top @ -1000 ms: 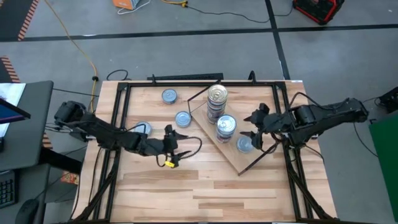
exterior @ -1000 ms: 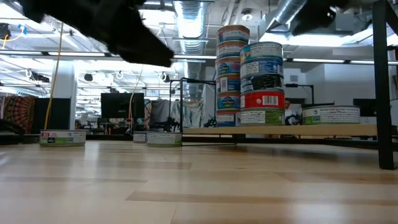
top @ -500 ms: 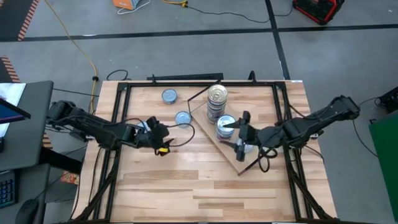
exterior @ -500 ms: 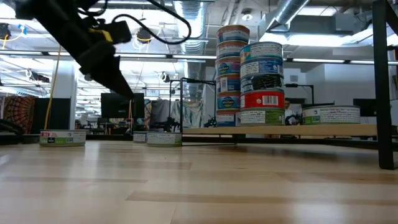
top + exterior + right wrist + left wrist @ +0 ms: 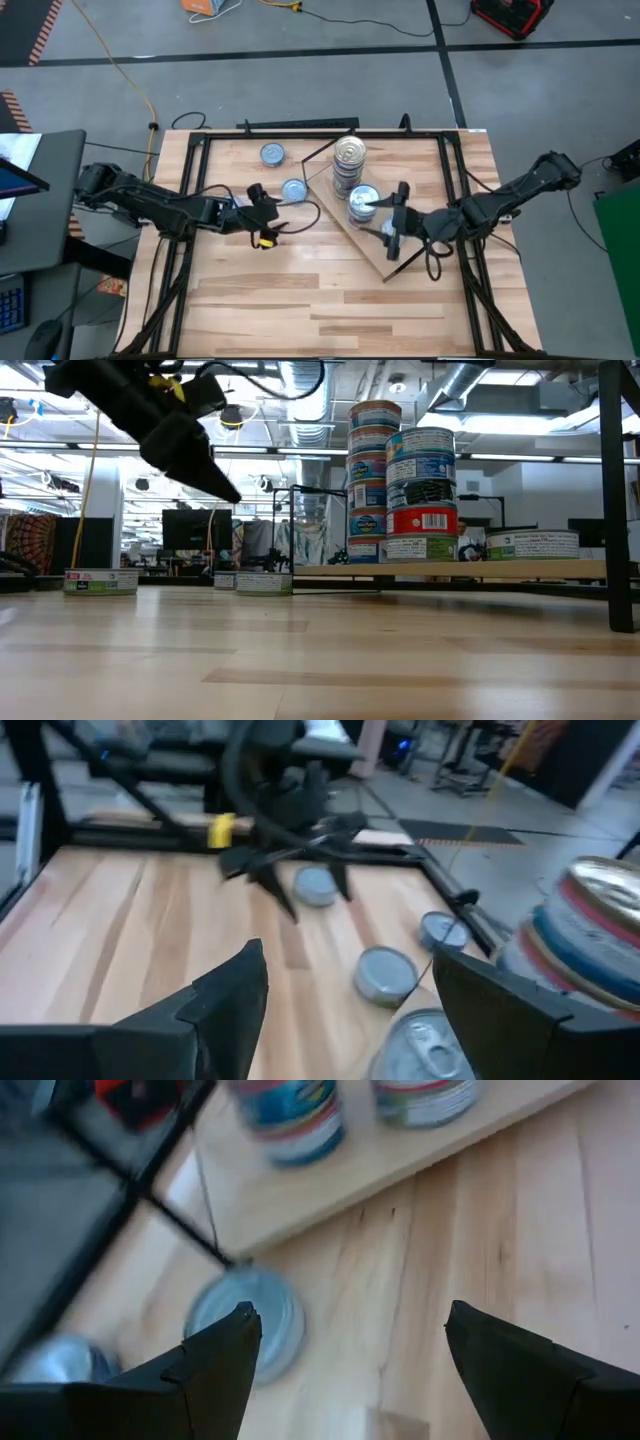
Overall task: Stack canned seafood by type on shelf
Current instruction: Stack the green tuna can on top of the green tuna can on the shelf
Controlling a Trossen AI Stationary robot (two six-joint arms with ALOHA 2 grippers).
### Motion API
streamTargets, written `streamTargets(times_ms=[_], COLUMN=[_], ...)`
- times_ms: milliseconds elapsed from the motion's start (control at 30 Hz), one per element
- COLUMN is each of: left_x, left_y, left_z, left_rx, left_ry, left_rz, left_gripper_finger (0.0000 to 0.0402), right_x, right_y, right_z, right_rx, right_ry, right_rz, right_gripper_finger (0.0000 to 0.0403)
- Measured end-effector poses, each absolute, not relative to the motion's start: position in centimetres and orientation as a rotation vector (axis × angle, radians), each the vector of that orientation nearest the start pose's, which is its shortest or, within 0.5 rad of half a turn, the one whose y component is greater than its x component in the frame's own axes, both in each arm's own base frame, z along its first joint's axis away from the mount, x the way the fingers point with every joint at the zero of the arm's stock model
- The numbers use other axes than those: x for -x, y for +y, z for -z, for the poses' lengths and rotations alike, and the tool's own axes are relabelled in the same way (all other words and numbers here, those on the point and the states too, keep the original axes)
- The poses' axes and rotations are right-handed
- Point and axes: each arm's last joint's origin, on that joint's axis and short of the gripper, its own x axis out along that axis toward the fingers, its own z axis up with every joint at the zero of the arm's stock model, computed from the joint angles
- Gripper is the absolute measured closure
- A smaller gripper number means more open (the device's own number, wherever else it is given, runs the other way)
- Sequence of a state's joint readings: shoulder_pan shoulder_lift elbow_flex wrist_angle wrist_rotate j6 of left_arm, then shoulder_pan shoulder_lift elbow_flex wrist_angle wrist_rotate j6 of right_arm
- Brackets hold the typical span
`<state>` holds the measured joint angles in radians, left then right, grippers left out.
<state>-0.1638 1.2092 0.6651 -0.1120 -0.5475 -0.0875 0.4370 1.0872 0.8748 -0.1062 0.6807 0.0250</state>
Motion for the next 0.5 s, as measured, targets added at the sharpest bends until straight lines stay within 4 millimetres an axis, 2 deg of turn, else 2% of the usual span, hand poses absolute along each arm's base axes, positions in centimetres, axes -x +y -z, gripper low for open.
streamTargets(times_ms=[267, 500], left_x=[-24.3, -23.0], left_y=[-1.5, 0.8], left_z=[-21.2, -17.8], left_rx=[-0.425, -0.496], left_ry=[0.678, 0.588], left_rz=[-0.337, -0.337], left_gripper_finger=[0.0097, 0.0097], right_x=[-22.7, -23.5], right_y=[5.8, 4.3], right_z=[-32.1, -32.4], right_rx=[0.153, 0.119], right_ry=[0.183, 0.140], right_rz=[0.349, 0.417], right_gripper_finger=[0.0093, 0.0093])
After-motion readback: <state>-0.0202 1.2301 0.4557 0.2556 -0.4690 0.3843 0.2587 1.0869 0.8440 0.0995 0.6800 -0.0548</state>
